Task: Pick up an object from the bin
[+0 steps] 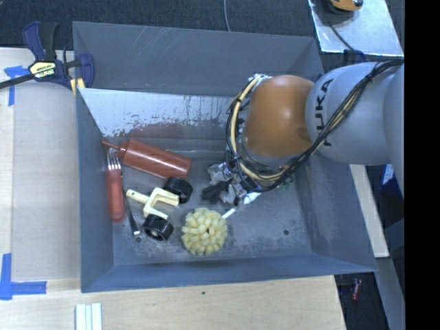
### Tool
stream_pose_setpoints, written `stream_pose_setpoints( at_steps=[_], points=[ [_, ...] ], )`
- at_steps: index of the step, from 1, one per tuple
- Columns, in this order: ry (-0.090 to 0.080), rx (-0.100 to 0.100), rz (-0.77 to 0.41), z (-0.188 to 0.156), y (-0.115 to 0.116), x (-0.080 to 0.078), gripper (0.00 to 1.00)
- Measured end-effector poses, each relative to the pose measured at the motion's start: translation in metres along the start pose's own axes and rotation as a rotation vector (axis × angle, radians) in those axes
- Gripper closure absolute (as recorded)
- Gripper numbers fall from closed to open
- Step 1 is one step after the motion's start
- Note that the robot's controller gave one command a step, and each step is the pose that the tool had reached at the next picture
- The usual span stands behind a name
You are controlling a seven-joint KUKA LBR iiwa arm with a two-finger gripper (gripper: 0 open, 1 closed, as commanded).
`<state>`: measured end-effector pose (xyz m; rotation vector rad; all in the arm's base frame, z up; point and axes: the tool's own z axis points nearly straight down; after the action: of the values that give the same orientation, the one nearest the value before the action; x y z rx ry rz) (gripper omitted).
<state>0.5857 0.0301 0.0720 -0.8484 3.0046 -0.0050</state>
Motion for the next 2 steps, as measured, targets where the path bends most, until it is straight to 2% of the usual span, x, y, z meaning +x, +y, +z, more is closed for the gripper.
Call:
stream_pose_setpoints(
  at_steps=[1, 2],
  points=[
    [0.007, -0.004, 0.001, -0.041, 0.001, 0.001, 1.0],
    [0.0, 0.0, 0.001, -0.093, 0.0, -0.001, 1.0]
  ],
)
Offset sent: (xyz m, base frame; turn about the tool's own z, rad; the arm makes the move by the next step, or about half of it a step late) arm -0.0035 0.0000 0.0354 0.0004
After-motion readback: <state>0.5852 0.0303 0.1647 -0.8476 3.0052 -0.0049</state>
